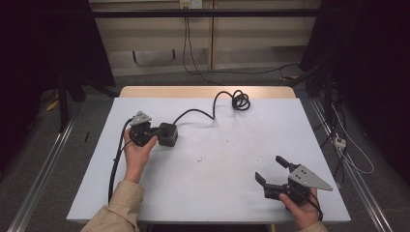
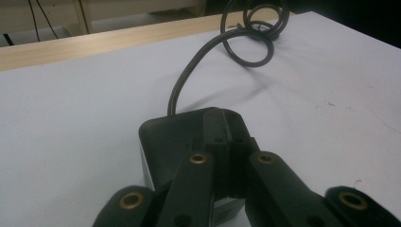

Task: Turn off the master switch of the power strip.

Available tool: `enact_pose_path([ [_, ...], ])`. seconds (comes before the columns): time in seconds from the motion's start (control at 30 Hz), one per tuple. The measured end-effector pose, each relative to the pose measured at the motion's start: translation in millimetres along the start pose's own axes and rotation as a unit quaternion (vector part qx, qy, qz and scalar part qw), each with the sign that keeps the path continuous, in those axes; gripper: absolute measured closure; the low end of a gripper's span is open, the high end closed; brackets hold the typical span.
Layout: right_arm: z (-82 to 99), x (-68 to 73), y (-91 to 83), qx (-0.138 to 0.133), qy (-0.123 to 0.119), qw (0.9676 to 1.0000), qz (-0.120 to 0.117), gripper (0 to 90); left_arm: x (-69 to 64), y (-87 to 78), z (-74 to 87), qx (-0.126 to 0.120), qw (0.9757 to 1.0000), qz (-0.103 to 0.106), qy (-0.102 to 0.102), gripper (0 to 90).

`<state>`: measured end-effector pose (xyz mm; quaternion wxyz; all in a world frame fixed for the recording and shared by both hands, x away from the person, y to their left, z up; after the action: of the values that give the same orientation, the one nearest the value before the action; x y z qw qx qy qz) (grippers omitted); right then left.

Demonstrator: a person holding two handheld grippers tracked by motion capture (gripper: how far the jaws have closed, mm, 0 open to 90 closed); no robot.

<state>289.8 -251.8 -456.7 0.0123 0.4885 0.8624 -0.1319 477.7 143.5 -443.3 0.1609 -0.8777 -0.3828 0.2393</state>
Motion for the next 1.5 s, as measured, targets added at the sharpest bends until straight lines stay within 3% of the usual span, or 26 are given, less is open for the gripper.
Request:
enact_pose_path([
  [0.97,0.2,0.2,0.3,0.0,-0.001,1.0,-0.002,6.7,3.8,-1.6,3.1,0.003,0.9999,-0.014,-0.001,90.0],
  [1.5,0.2,1.1,0.5,0.001,-0.001,1.0,-0.003,6.7,3.2,-0.6,3.4,0.004,0.9998,-0.017,0.012,90.0],
])
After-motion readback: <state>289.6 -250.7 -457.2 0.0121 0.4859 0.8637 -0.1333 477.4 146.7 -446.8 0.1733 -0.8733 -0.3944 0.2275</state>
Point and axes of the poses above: each handheld gripper's, and its own axes: y roughly forward along the jaws, z roughly out of its underside, x roughly to its left, the point moved 4 cm from there along y, roughly forward along the jaws, and after that the axes turned 10 degrees about -y, right-handed, at the moved point
